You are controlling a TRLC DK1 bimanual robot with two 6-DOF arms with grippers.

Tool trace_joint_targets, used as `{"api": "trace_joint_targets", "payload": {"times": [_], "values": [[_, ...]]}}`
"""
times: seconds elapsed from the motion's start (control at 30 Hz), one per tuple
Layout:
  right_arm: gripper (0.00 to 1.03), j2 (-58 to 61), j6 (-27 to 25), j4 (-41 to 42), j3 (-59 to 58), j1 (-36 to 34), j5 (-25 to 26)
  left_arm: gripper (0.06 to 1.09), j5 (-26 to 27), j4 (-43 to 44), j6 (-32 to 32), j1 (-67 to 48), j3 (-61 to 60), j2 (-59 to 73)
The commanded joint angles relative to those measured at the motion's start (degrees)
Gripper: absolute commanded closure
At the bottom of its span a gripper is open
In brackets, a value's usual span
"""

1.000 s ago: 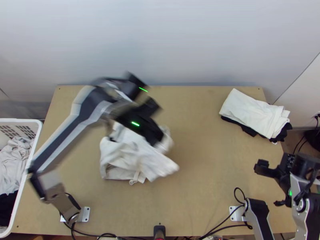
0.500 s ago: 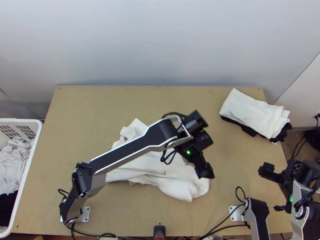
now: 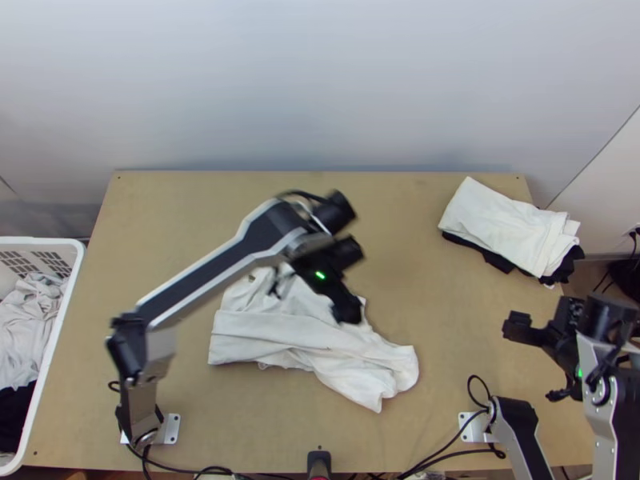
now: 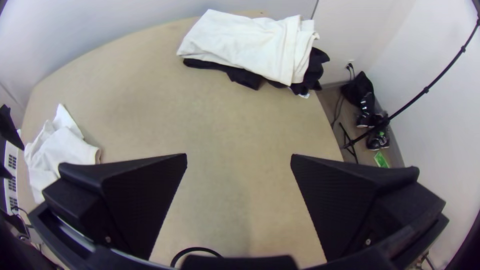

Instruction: Fold the t-shirt

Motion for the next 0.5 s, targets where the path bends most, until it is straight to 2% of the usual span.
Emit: {"api": "trace_joint_targets", "payload": {"times": [0.0,0.17,0.27,0.47], "values": [[0.06,5.65,0.00,0.52,2.66,3.18,-3.02,0.10,-2.64,-1.98,0.08,10.65,-6.62,-5.41],[0.05,7.76,1.06,1.22,4.42,2.74,-6.36,0.10,-8.53,-2.33,-0.01,15.22,-6.89,-5.77],[0.05,8.90,1.41,1.31,5.47,2.91,-7.59,0.10,-9.76,-2.25,-0.62,18.12,-8.82,-7.17],[0.05,10.92,0.97,5.79,4.51,6.87,-6.19,0.10,-12.40,3.64,-2.38,25.59,-22.79,-14.91]]}}
